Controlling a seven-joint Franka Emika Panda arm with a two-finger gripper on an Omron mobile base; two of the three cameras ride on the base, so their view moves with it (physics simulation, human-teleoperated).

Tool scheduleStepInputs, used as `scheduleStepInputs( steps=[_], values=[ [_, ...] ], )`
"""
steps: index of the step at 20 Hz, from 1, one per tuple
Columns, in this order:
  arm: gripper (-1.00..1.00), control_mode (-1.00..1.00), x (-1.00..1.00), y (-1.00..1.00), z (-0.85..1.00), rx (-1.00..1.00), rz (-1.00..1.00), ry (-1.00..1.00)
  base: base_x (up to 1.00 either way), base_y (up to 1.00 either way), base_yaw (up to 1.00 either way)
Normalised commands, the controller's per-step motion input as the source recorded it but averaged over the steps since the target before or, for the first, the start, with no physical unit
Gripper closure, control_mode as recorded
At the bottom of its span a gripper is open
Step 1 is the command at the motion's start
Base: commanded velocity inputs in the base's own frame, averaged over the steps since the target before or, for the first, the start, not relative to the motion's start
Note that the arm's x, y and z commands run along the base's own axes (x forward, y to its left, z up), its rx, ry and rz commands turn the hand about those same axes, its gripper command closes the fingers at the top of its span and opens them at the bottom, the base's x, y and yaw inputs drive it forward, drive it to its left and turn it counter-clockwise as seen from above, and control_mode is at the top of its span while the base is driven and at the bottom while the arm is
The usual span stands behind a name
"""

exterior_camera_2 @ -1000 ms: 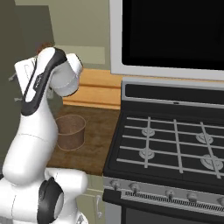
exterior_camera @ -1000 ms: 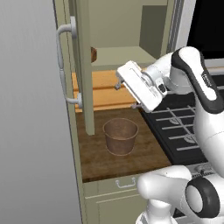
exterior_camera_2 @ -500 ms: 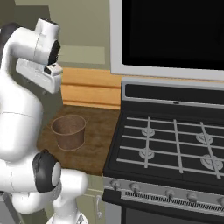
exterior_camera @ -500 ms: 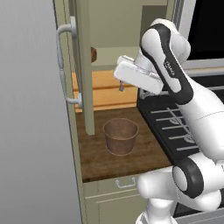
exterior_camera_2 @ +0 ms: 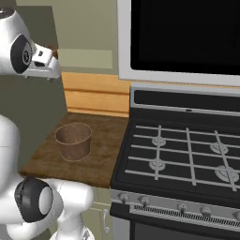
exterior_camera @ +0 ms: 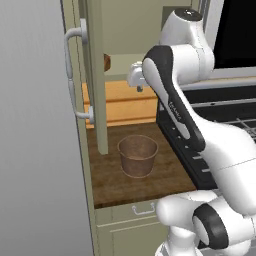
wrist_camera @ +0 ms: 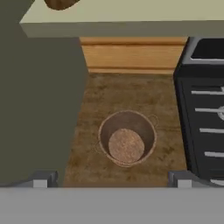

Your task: Open the cabinet, pick up the bread from the cabinet and place it in the basket. Then move the basket to the dining counter.

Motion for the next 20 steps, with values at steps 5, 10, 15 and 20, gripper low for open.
scheduleStepInputs(
  steps=[5, 10, 15, 20],
  values=[
    [-1.0, -1.0, 0.41, -0.08, 0.0, 0.02, 0.22, -0.84, 0.0, 0.0, 0.0],
    [-1.0, -1.0, 0.21, -0.13, 0.07, 0.11, 0.29, -0.37, 0.0, 0.0, 0.0],
    [-1.0, -1.0, 0.41, 0.05, 0.01, 0.09, 0.16, -0.14, 0.0, 0.0, 0.0],
    [-1.0, -1.0, 0.44, 0.31, 0.34, 0.06, -0.11, 0.0, 0.0, 0.0, 0.0]
  ],
)
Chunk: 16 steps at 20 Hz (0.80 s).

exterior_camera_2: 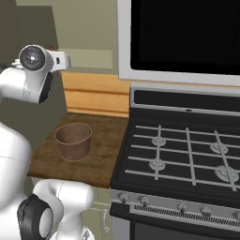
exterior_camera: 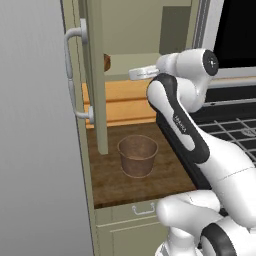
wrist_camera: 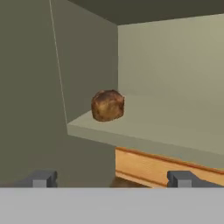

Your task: Open the cabinet, pick up the bread from the cabinet and place it in the basket. Then move the basket to the dining counter.

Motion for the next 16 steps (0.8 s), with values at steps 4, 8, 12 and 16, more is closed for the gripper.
scheduleStepInputs(
  steps=[4, 8, 12, 16],
  values=[
    [-1.0, -1.0, 0.39, 0.29, 0.41, 0.05, -0.17, 0.04, 0.0, 0.0, 0.0],
    [-1.0, -1.0, 0.56, 0.01, 0.09, 0.13, -0.13, 0.13, 0.0, 0.0, 0.0],
    [-1.0, -1.0, 0.52, 0.0, 0.04, 0.1, 0.0, 0.22, 0.0, 0.0, 0.0],
    [-1.0, -1.0, 0.29, 0.01, 0.0, 0.08, 0.0, 0.23, 0.0, 0.0, 0.0]
  ],
)
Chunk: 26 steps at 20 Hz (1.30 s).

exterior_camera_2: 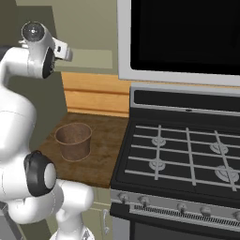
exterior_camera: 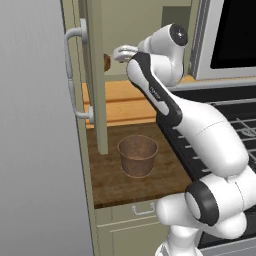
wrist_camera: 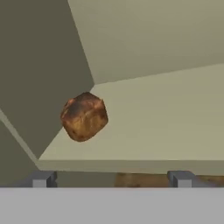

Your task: Open the cabinet, pick up the bread from the cabinet and place it in the basket. Then move the basket to the dining counter.

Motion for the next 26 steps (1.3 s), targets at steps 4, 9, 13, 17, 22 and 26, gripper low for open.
scheduleStepInputs(
  steps=[4, 9, 13, 17, 22, 26],
  values=[
    [-1.0, -1.0, 0.16, 0.29, 0.0, 0.09, 0.0, 0.13, 0.0, 0.0, 0.0],
    [-1.0, -1.0, 0.08, 0.58, -0.09, 0.0, 0.04, 0.04, 0.0, 0.0, 0.0],
    [-1.0, -1.0, 0.27, 0.35, -0.12, 0.0, 0.03, 0.03, 0.0, 0.0, 0.0],
    [-1.0, -1.0, 0.71, 0.0, -0.01, 0.07, 0.06, 0.1, 0.0, 0.0, 0.0],
    [-1.0, -1.0, 0.41, 0.0, 0.0, 0.06, 0.07, 0.06, 0.0, 0.0, 0.0],
    [-1.0, -1.0, 0.15, 0.0, -0.03, 0.03, 0.06, 0.0, 0.0, 0.0, 0.0]
  ],
)
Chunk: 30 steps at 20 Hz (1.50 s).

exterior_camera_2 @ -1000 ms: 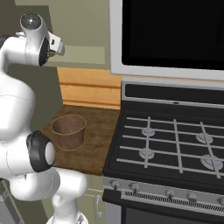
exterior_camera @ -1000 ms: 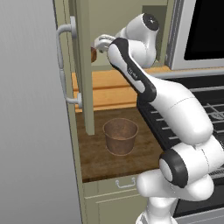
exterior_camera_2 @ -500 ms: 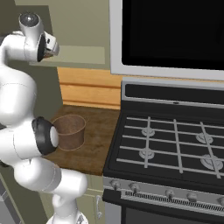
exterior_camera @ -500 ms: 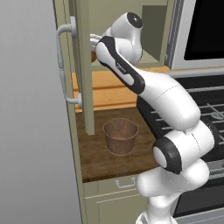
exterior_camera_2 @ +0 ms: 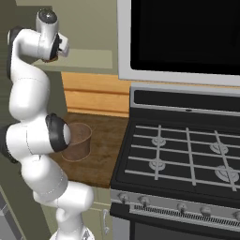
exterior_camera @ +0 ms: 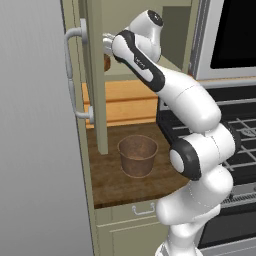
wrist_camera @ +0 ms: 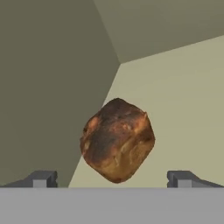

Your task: Open the cabinet, pick up the bread from the cabinet and place it in the basket. Then move the basket to the dining counter.

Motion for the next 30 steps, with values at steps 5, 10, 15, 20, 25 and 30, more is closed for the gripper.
scheduleStepInputs(
  steps=[5, 10, 15, 20, 25, 30],
  values=[
    [-1.0, -1.0, 0.2, 0.0, -0.17, 0.0, 0.03, 0.0, 0.0, 0.0, 0.0],
    [-1.0, -1.0, 0.18, 0.14, -0.19, 0.0, 0.01, 0.03, 0.0, 0.0, 0.0],
    [-1.0, -1.0, 0.1, 0.24, -0.13, 0.0, 0.01, 0.08, 0.0, 0.0, 0.0],
    [-1.0, -1.0, 0.17, 0.22, -0.09, 0.0, 0.01, 0.05, 0.0, 0.0, 0.0],
    [-1.0, -1.0, 0.3, 0.11, -0.09, 0.0, 0.0, 0.0, 0.0, 0.0, 0.0],
    [1.0, -1.0, 0.1, 0.04, -0.18, 0.0, 0.01, 0.0, 0.0, 0.0, 0.0]
  ],
)
